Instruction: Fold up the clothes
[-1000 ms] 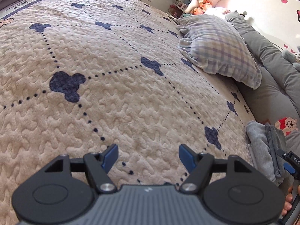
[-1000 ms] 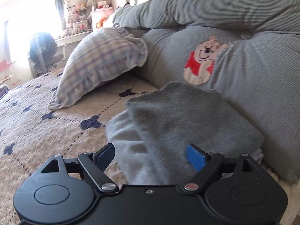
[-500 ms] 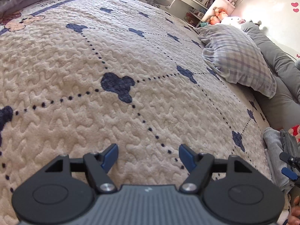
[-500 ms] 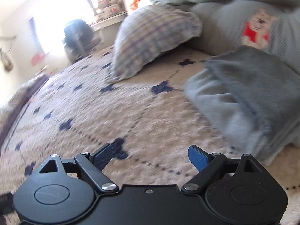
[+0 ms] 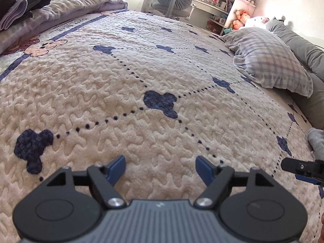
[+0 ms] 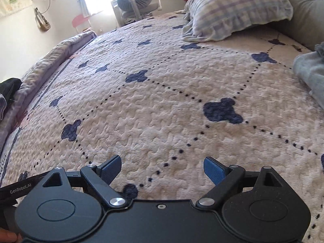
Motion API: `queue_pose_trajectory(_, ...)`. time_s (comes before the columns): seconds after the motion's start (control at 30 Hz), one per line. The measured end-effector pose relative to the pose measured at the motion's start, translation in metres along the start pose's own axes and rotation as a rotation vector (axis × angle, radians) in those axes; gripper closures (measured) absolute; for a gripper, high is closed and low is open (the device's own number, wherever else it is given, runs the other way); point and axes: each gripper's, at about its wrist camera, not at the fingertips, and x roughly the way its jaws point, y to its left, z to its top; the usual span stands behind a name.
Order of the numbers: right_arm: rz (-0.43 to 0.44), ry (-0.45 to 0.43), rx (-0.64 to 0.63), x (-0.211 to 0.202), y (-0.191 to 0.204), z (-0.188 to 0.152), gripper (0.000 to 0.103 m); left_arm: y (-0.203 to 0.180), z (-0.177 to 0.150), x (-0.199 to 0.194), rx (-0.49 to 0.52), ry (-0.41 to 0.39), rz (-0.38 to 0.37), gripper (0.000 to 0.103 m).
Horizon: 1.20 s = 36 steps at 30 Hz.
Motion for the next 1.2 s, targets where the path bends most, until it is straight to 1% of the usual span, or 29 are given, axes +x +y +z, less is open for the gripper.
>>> queue_pose_trajectory(0.1,0.017,0.009,-0.023,0.003,0.015,-0.002,0.011,-0.001,0.0,0.001,-0.002,-0.008,0.004,0.025)
queue_pose_trajectory(0.23,0.012,-0.003,-0.06,0.011,0.027,-0.007,0.006,0.0,-0.007,0.003,0.008,-0.034,0.018,0.024)
queue_pose_trajectory(0.3,-0.013,-0.011,-0.093,0.02,0.029,-0.015,0.004,-0.003,-0.014,0.005,0.046,-0.05,0.032,0.023)
queue_pose_trajectory(0.37,-0.05,0.012,-0.116,0.031,0.025,-0.027,0.003,-0.008,-0.021,0.006,0.105,-0.069,0.043,0.02)
queue_pose_trajectory(0.43,-0.049,-0.023,-0.168,0.031,0.024,-0.039,0.001,-0.013,-0.026,0.007,0.147,-0.083,0.051,0.016)
queue_pose_trajectory(0.53,-0.065,-0.054,-0.232,0.032,0.028,-0.049,0.001,-0.016,-0.028,0.009,0.167,-0.092,0.061,0.012)
queue_pose_trajectory(0.8,-0.083,-0.068,-0.221,0.039,0.031,-0.046,0.001,-0.018,-0.024,0.017,0.163,-0.095,0.06,0.002)
queue_pose_trajectory(1.03,-0.104,-0.07,-0.217,0.051,0.035,-0.039,0.0,-0.017,-0.014,0.028,0.16,-0.097,0.071,0.0)
queue_pose_trajectory(1.2,-0.119,-0.082,-0.223,0.06,0.037,-0.033,0.0,-0.017,-0.003,0.039,0.161,-0.106,0.1,0.0)
